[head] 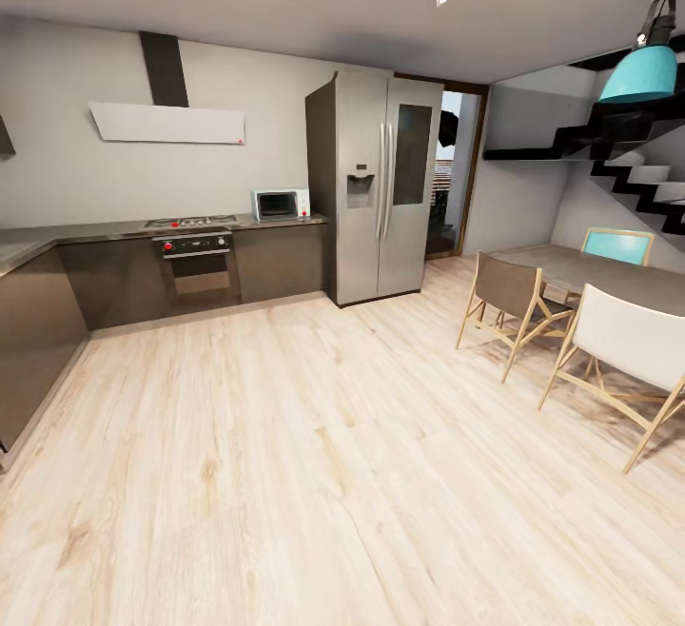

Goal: Put the three can of soda from the living room inside the tash can in the kitchen.

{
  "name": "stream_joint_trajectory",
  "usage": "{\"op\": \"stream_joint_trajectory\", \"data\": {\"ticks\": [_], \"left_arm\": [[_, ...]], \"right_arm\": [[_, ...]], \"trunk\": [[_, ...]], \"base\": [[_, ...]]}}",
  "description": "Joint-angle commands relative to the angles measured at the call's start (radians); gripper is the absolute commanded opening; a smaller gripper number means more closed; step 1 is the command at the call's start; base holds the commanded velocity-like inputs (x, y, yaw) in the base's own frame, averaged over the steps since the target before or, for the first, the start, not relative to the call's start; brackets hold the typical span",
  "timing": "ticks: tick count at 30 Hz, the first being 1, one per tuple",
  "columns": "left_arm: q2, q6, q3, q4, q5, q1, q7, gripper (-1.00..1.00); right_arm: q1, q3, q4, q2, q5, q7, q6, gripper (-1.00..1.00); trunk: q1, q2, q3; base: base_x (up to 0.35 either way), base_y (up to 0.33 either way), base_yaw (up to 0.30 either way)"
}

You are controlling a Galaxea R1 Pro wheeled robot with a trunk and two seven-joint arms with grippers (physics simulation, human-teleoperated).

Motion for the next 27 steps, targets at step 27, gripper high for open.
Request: {"op": "stream_joint_trajectory", "data": {"ticks": [27], "left_arm": [[-0.009, 0.026, -0.005, -0.679, 0.000, -0.048, -0.011, 1.00]], "right_arm": [[-0.037, 0.048, -0.516, -0.022, 0.015, 0.000, -0.147, 1.00]], "trunk": [[0.000, 0.000, 0.000]], "base": [[0.000, 0.000, 0.000]]}}
